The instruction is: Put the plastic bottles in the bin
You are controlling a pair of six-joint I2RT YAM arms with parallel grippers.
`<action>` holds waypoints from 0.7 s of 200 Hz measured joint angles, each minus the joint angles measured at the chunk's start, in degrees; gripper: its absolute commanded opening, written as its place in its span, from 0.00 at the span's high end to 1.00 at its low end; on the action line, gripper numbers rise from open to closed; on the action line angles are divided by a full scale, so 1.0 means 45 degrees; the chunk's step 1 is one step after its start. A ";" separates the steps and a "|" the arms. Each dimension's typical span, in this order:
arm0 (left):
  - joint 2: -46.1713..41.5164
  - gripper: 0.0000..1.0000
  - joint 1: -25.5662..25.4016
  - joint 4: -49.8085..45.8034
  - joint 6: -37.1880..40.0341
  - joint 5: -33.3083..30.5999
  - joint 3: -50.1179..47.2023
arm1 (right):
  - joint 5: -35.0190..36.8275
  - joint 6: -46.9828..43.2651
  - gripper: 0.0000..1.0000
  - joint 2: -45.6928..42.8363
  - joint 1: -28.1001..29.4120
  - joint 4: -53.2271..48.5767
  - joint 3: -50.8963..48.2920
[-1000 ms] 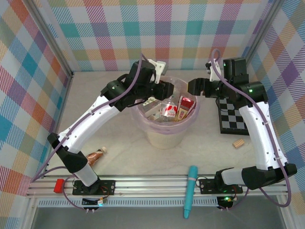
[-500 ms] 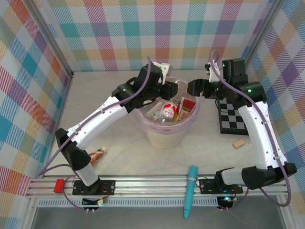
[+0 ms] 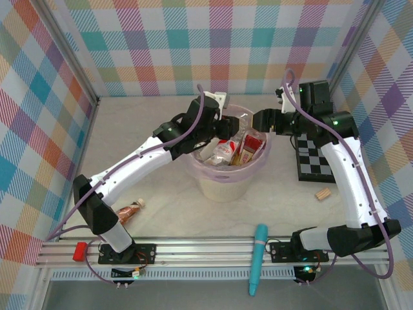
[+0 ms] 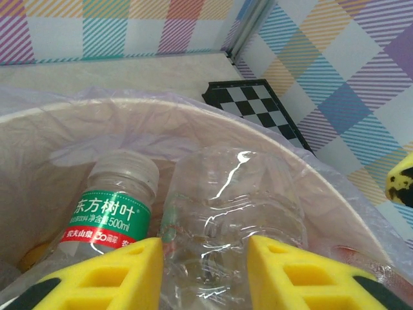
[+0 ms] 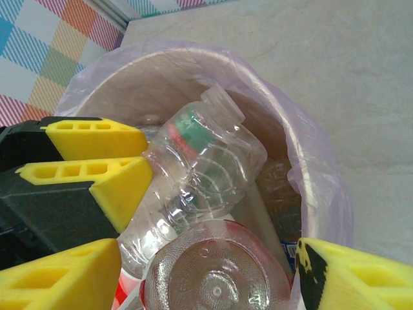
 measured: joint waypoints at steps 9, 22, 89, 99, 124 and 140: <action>0.0000 0.47 0.0000 -0.0194 0.0034 0.0010 0.0146 | -0.0024 0.0000 0.28 0.0000 0.0000 0.0000 -0.0005; 0.0000 0.44 -0.0015 -0.0593 0.0112 0.0049 0.0413 | -0.0034 0.0000 0.28 0.0000 0.0000 0.0000 -0.0005; 0.0058 0.26 -0.0160 -0.3201 0.1175 -0.0223 0.3143 | -0.0083 -0.0010 0.28 0.0000 0.0000 0.0005 -0.0005; -0.0005 0.23 -0.0160 -0.3560 0.1341 -0.0500 0.3347 | -0.0087 -0.0010 0.28 0.0000 0.0000 0.0015 -0.0005; -0.0374 0.18 0.0019 -0.4765 0.1273 -0.1321 0.3347 | -0.0117 -0.0024 0.27 0.0029 0.0000 0.0107 0.0000; -0.0962 0.16 0.0408 -0.5469 0.1005 -0.1651 0.2861 | -0.0117 -0.0058 0.27 0.0092 0.0000 0.0136 0.0000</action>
